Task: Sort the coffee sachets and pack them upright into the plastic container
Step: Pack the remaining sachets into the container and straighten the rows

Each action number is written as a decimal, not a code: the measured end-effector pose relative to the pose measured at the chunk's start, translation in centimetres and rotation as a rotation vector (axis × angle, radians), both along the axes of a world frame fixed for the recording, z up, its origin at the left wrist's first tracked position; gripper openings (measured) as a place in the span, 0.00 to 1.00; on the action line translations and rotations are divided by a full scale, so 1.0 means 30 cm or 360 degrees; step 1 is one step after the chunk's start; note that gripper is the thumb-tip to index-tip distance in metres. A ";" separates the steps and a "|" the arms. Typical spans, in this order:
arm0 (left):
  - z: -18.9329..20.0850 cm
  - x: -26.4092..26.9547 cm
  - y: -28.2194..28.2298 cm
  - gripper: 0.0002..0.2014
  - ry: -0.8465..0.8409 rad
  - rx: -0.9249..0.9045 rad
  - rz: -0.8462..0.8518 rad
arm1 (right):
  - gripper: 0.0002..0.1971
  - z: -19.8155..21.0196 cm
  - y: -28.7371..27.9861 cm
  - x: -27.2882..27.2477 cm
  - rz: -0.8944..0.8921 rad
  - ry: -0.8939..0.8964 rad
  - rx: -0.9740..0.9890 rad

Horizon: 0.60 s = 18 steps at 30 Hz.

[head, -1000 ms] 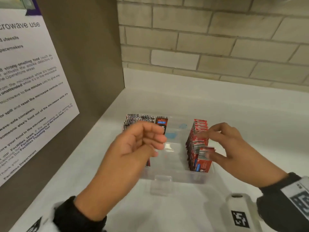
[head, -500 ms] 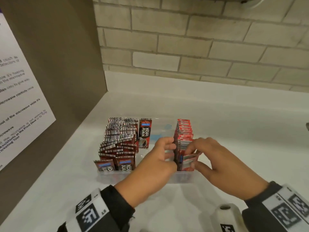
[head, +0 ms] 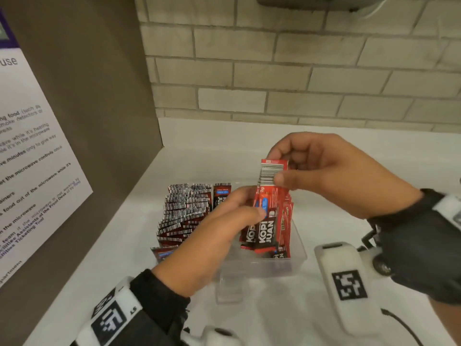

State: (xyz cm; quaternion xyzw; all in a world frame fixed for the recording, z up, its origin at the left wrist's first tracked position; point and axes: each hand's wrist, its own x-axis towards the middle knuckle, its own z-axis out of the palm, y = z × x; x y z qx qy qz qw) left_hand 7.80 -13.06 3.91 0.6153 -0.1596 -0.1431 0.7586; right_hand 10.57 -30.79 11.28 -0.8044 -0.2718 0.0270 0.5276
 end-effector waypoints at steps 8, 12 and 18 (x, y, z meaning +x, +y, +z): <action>0.031 -0.031 -0.014 0.16 0.0137 -0.0373 0.0151 | 0.15 -0.064 0.062 0.001 -0.0386 0.0038 0.0259; 0.038 -0.030 0.009 0.18 0.0041 -0.0395 0.0489 | 0.19 -0.160 0.087 -0.061 -0.0439 0.0204 0.0469; 0.043 -0.030 0.001 0.15 -0.0077 -0.0345 0.0666 | 0.11 -0.184 0.153 -0.090 -0.0482 0.0000 0.0557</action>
